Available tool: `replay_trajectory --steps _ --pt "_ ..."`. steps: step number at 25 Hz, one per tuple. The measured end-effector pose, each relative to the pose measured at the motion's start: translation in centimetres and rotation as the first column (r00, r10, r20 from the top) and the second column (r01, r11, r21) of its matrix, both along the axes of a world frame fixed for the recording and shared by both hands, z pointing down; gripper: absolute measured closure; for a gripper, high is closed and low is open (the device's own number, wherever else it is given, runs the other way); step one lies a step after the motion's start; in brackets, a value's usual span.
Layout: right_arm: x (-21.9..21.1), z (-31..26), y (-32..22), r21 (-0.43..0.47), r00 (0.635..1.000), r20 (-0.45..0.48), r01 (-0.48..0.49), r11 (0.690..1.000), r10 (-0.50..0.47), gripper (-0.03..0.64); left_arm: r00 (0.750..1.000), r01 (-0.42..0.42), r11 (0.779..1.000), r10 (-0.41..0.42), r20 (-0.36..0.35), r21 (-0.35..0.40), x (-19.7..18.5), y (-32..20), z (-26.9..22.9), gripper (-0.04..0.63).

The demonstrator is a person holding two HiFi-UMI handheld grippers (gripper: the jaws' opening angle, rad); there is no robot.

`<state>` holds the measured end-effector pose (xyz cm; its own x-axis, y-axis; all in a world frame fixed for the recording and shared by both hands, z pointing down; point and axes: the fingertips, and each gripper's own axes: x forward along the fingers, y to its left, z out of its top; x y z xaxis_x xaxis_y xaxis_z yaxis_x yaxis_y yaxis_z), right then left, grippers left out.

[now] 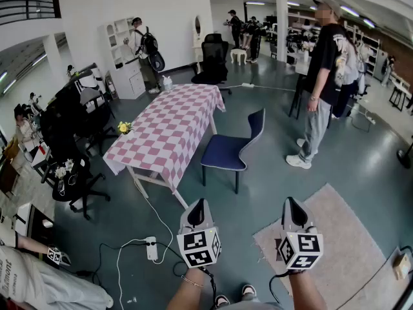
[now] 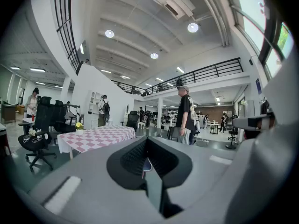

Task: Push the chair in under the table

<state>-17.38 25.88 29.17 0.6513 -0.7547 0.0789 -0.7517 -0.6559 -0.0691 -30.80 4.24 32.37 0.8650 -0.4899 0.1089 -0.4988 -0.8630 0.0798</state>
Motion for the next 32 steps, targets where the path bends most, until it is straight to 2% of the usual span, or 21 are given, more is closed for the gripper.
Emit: replay_trajectory --steps 7,12,18,22,23,24,25,30,32 --pt "-0.1 0.2 -0.5 -0.001 1.0 0.004 0.0 1.0 0.0 0.607 1.0 0.001 1.0 -0.001 0.001 0.003 0.1 -0.4 0.0 0.595" --pt "0.2 0.5 -0.7 0.031 1.0 0.019 -0.021 0.999 0.02 0.607 1.0 0.005 1.0 -0.005 0.002 0.002 0.1 -1.0 0.3 0.594" --pt "0.1 0.7 -0.6 0.024 0.999 0.032 -0.034 0.999 0.034 0.604 1.0 0.004 0.999 -0.005 -0.029 -0.034 -0.5 -1.1 0.2 0.594" --pt "0.1 0.6 -0.8 0.035 0.999 0.044 -0.011 0.999 0.01 0.601 0.999 0.012 0.999 -0.013 -0.038 -0.03 -0.6 -1.3 -0.1 0.592" --pt "0.1 0.6 -0.8 0.038 0.999 0.045 -0.011 0.999 0.009 0.599 0.999 0.007 0.999 -0.008 -0.04 -0.033 -0.5 -1.2 -0.1 0.583" --pt "0.2 0.6 -0.8 0.042 0.999 0.045 -0.01 0.999 0.008 0.593 0.999 -0.001 0.999 -0.001 -0.043 -0.038 -0.5 -1.3 -0.1 0.515" --pt "0.2 0.6 -0.9 0.046 0.999 0.046 -0.009 0.999 0.007 0.585 0.999 -0.005 0.999 0.004 -0.044 -0.043 -0.4 -1.3 -0.1 0.497" --pt "0.4 1.0 -0.6 0.062 0.999 0.048 -0.013 0.998 0.01 0.493 0.999 -0.001 0.999 0.0 -0.036 -0.052 -0.5 -1.3 0.8 0.478" --pt "0.8 1.1 -0.3 0.056 0.999 0.048 -0.018 0.998 0.015 0.486 1.0 -0.001 0.998 -0.001 -0.027 -0.056 -0.2 -1.0 1.1 0.468"
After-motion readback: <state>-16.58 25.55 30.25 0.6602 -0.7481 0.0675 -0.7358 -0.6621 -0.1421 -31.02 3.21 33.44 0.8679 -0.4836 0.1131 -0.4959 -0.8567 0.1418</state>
